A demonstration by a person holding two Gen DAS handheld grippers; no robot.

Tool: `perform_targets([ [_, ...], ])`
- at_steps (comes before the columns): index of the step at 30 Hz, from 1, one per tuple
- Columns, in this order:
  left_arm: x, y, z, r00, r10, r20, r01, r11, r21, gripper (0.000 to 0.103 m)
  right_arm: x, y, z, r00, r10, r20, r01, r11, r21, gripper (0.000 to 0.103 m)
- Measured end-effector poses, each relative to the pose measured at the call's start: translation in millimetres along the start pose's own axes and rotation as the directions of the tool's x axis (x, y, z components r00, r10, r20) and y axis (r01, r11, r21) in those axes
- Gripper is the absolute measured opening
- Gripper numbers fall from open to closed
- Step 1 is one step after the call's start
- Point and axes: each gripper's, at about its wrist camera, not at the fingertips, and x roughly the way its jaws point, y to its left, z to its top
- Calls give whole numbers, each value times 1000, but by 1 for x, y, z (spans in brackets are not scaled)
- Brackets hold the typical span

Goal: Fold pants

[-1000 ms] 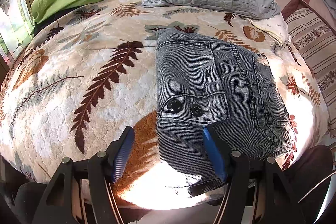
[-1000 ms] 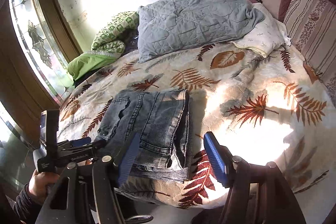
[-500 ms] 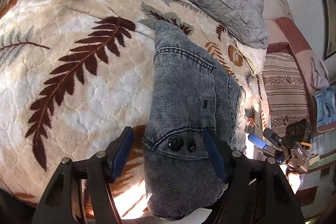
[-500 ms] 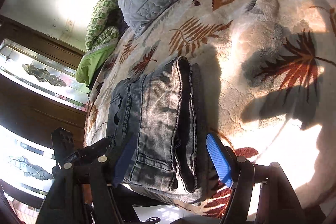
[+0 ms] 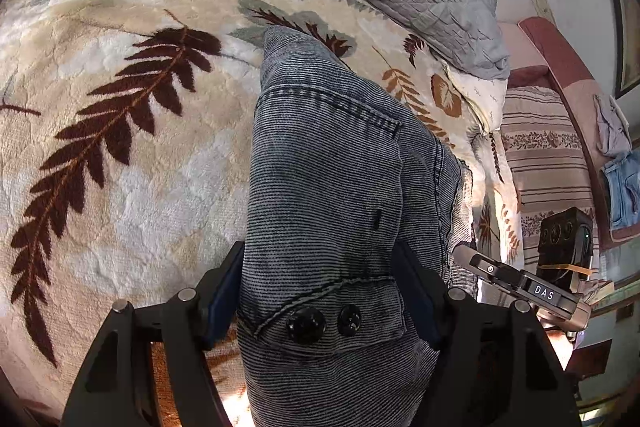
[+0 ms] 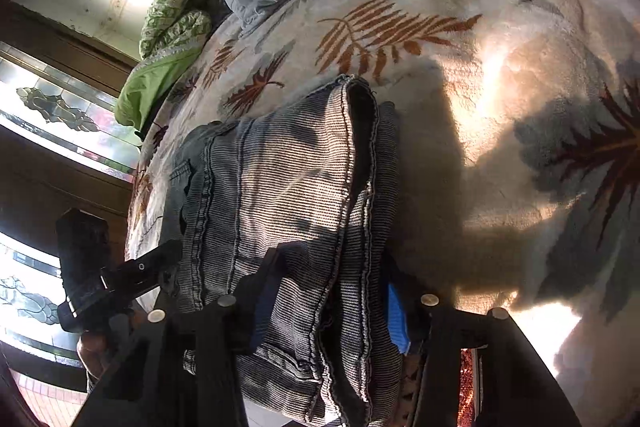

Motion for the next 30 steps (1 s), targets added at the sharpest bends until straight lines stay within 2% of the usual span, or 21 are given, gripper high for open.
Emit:
perform_targets([
  [1, 0, -1, -1, 1000, 6, 3, -6, 1000, 2, 61, -1, -2, 0, 1000, -14, 2, 14, 1000, 3, 36],
  [2, 0, -1, -1, 1000, 15, 7, -15, 1000, -1, 51, -2, -4, 0, 1000, -13, 1, 13, 1000, 3, 33],
  [3, -1, 0, -2, 1000, 16, 9, -16, 1000, 1, 47, -3, -4, 0, 1000, -20, 2, 20, 1000, -4, 31],
  [5, -4, -4, -4, 1000, 20, 17, -20, 999, 32, 29, -5, 6, -3, 999, -45, 13, 45, 998, -44, 22],
  [7, -10, -13, -8, 998, 57, 36, -60, 995, 84, 25, -9, 19, -6, 996, -77, 35, 80, 993, -88, 18],
  [13, -35, -42, -12, 989, 92, 115, -114, 972, 206, 23, -33, 43, -12, 991, -90, 97, 105, 982, -157, 15],
  [16, -46, -52, 1, 988, 73, 137, -102, 970, 222, 23, -49, 56, -5, 988, -84, 127, 107, 977, -184, 15],
  [23, -45, -71, 57, 986, 14, 166, -51, 974, 223, 24, -79, 69, 49, 977, -76, 199, 116, 972, -202, 15],
  [26, -35, -72, 79, 986, 9, 165, -44, 976, 213, 24, -79, 71, 71, 971, -86, 221, 131, 972, -195, 15],
  [30, -12, -66, 90, 988, 15, 154, -46, 979, 197, 25, -64, 55, 91, 972, -86, 220, 123, 979, -162, 15],
])
